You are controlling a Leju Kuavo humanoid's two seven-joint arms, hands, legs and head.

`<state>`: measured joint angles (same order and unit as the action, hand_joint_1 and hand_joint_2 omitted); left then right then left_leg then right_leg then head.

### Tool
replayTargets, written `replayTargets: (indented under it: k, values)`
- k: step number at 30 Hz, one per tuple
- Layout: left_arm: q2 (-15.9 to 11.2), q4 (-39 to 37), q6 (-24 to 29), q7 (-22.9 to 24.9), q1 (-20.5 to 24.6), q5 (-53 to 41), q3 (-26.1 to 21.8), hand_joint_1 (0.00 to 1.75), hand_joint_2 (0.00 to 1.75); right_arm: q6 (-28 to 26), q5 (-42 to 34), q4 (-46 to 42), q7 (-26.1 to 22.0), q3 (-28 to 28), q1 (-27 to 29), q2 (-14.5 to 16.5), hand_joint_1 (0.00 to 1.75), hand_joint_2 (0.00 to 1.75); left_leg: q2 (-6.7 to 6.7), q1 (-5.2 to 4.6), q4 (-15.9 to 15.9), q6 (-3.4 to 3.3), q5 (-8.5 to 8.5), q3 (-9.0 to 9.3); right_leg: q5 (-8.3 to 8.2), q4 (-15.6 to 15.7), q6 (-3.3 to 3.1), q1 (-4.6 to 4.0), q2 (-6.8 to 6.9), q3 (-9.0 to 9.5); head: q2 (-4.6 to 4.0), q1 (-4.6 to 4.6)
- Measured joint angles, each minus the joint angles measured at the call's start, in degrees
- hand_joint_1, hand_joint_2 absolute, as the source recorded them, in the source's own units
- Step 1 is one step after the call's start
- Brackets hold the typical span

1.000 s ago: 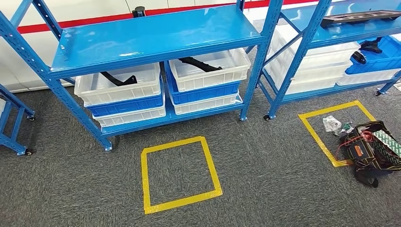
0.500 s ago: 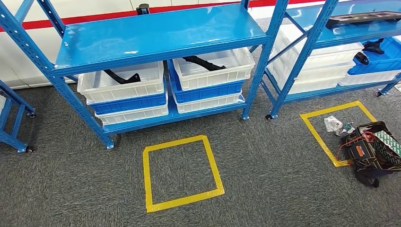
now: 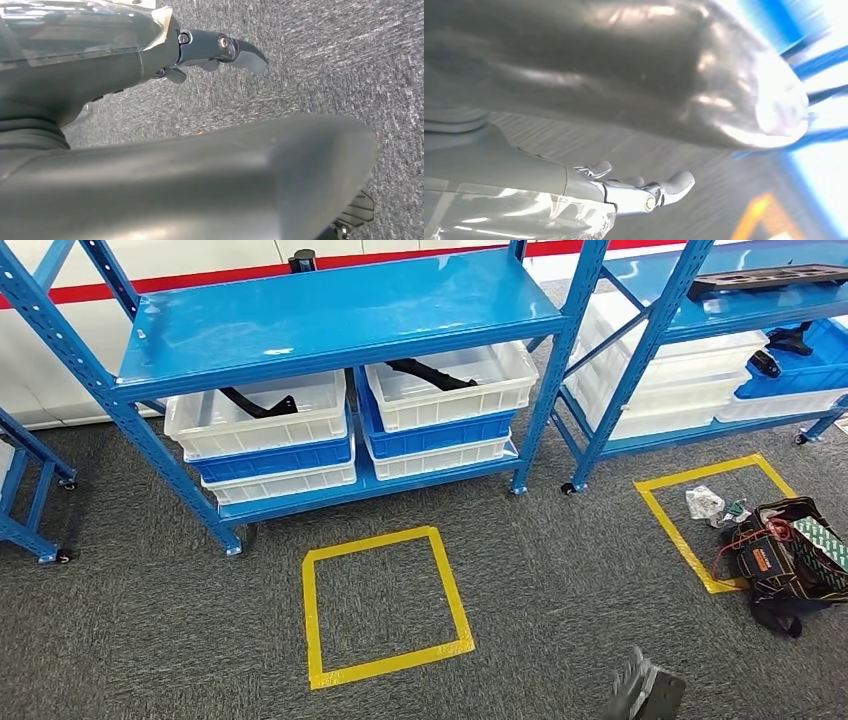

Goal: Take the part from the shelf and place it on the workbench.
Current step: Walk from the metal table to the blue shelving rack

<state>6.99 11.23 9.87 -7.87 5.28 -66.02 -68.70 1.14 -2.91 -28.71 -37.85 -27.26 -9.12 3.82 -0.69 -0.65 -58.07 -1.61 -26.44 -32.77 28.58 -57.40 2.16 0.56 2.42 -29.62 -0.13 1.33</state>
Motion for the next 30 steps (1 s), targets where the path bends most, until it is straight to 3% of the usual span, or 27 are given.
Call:
replayTargets:
  k: [4, 8, 14, 18, 24, 30]
  values:
    - [-0.03, 0.00, 0.01, -0.02, -0.02, 0.20, -0.19, 0.00, 0.00, 11.68, -2.18, -14.29, 0.01, 0.95, 0.54, 2.88, 0.00, 0.00, 0.00, 0.01, 0.00, 0.00, 0.02, 0.00, 0.00, -0.01, 0.01, 0.00, 0.04, -0.01, 0.00, -0.02]
    - [-0.04, 0.00, -0.05, -0.23, -0.03, 0.62, -0.54, 0.00, 0.00, 17.74, -4.69, -27.17, 0.15, 5.40, 3.09, 5.64, 0.00, 0.00, -0.02, 0.02, 0.00, 0.01, 0.02, -0.04, 0.01, -0.01, 0.01, 0.00, 0.04, -0.05, 0.00, -0.01]
    - [-0.02, 0.00, -0.07, -0.42, -0.07, 1.22, -1.00, 0.00, 0.00, 21.01, -3.42, -40.28, 0.09, 12.60, 7.07, 7.72, 0.00, 0.00, 0.01, 0.03, 0.00, 0.01, 0.01, -0.11, 0.01, -0.01, 0.00, -0.01, 0.04, -0.09, 0.00, -0.03]
    - [0.09, 0.00, 0.11, -0.41, -0.08, 2.15, -1.58, 0.00, 0.00, 22.54, -0.81, -50.64, 0.04, 20.71, 10.23, 8.53, 0.00, 0.00, -0.02, 0.03, 0.00, 0.01, 0.01, -0.10, 0.01, -0.01, 0.00, -0.01, 0.01, -0.11, 0.00, -0.02]
    - [0.39, 0.00, 0.80, -0.24, -0.12, 3.02, -2.68, 0.00, 0.00, 22.90, 1.54, -63.44, 0.05, 32.50, 12.77, 7.96, 0.00, 0.00, -0.01, 0.03, 0.00, 0.01, 0.02, -0.10, 0.02, -0.01, -0.01, -0.01, 0.03, -0.18, 0.00, -0.03]
    - [0.61, 0.00, 0.87, -0.29, -0.12, 3.29, -3.45, 0.00, 0.00, 22.48, 2.80, -70.20, 0.03, 38.21, 13.94, 6.79, 0.00, 0.00, -0.01, 0.02, 0.00, 0.01, 0.01, -0.10, 0.02, 0.00, 0.00, -0.01, 0.03, -0.18, 0.00, -0.03]
